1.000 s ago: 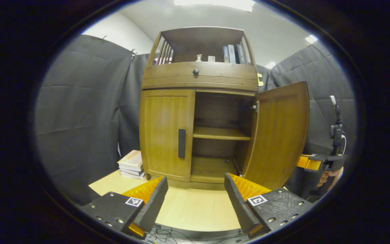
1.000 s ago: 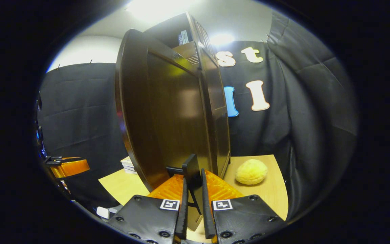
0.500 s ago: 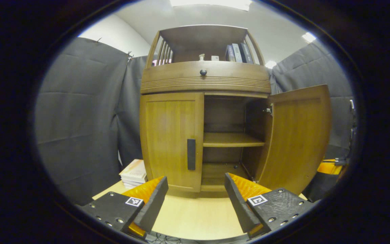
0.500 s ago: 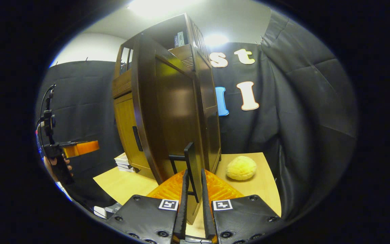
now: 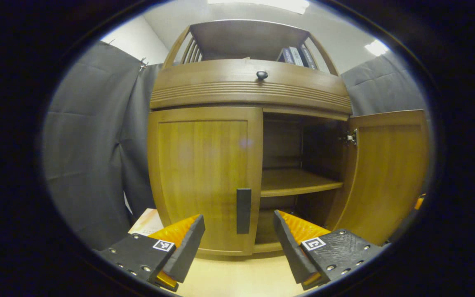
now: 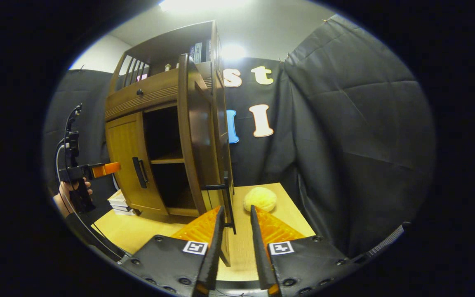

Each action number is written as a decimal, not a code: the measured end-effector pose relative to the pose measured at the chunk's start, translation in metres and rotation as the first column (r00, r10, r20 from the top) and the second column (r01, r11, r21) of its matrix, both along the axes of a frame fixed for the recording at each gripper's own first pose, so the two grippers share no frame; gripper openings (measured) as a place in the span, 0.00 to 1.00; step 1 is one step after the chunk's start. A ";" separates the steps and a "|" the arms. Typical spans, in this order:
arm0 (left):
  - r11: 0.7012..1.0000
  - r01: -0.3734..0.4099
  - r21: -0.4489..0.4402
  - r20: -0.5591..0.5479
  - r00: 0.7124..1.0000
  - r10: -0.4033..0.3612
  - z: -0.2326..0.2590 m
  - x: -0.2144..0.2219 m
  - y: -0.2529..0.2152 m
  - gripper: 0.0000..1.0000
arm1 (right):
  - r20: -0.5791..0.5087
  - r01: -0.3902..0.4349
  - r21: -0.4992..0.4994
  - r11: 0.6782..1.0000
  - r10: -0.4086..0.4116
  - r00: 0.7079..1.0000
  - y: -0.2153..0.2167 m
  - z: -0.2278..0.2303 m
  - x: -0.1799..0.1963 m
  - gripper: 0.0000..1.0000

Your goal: Open the right door of the double-door shoe cabinet with the right hand, and open the left door with the left hand.

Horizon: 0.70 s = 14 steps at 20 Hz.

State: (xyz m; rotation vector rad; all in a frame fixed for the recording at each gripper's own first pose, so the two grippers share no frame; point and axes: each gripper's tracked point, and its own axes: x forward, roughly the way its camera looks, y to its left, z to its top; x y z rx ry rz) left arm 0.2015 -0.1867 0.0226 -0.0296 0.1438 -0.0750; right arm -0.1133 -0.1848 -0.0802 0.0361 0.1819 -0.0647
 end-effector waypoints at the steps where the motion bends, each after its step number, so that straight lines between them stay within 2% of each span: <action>1: 1.000 0.013 0.000 -0.005 1.000 -0.013 -0.004 0.012 0.000 0.97 | 0.010 0.017 -0.008 1.000 -0.017 1.000 0.007 0.003 -0.003 0.53; 4: 0.999 0.046 -0.021 0.010 0.999 -0.046 -0.012 0.045 0.001 0.97 | 0.039 0.101 -0.029 0.994 -0.100 0.994 0.016 0.006 -0.014 0.94; 8: 0.997 0.080 -0.013 0.006 0.997 -0.079 -0.027 0.079 -0.011 0.96 | 0.039 0.169 -0.017 0.985 -0.168 0.985 0.035 0.006 -0.024 0.93; 10: 0.997 0.076 -0.008 0.007 0.997 -0.076 -0.032 0.092 -0.015 0.96 | 0.044 0.195 -0.024 0.981 -0.193 0.980 0.042 0.005 -0.027 1.00; 12: 0.997 0.075 0.001 0.004 0.997 -0.075 -0.039 0.103 -0.019 0.96 | 0.038 0.215 -0.034 0.976 -0.213 0.976 0.048 0.003 -0.030 0.93; 14: 0.997 0.083 -0.001 -0.009 0.997 -0.083 -0.045 0.110 -0.026 0.96 | 0.029 0.227 -0.035 0.973 -0.227 0.974 0.053 0.001 -0.034 0.93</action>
